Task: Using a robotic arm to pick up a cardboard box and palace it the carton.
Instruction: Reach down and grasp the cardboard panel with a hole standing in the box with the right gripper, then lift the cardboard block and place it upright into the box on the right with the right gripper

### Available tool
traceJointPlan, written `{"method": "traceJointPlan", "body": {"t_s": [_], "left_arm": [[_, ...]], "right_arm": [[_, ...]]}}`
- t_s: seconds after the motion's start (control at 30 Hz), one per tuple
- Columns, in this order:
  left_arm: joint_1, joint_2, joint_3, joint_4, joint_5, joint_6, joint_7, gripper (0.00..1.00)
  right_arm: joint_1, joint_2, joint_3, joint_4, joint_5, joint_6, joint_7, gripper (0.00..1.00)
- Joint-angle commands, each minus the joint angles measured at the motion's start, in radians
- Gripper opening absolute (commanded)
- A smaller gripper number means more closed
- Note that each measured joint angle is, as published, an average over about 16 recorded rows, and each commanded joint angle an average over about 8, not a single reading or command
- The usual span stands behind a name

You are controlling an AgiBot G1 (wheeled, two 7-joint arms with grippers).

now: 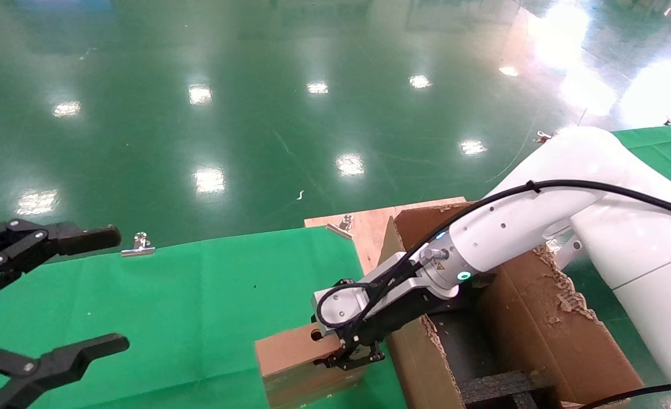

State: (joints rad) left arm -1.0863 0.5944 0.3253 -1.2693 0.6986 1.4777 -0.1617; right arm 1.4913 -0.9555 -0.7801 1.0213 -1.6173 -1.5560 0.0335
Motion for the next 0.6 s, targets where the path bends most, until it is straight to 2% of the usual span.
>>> {"method": "traceJointPlan", "body": {"t_s": [0.03,0.3,0.6], "left_arm": [[0.0,0.0,0.0,0.0,0.0,0.0,0.0,1.0],[0.0,0.0,0.0,0.0,0.0,0.0,0.0,1.0],[0.0,0.0,0.0,0.0,-0.001,0.0,0.0,1.0]], "right_arm": [[0.0,0.0,0.0,0.0,0.0,0.0,0.0,0.0],[0.032,0.004,0.008,-0.018,0.013,-0.001,0.005,0.0],[0.238,0.033,0.011,-0.133,0.084,-0.029,-0.025,0.0]]}}
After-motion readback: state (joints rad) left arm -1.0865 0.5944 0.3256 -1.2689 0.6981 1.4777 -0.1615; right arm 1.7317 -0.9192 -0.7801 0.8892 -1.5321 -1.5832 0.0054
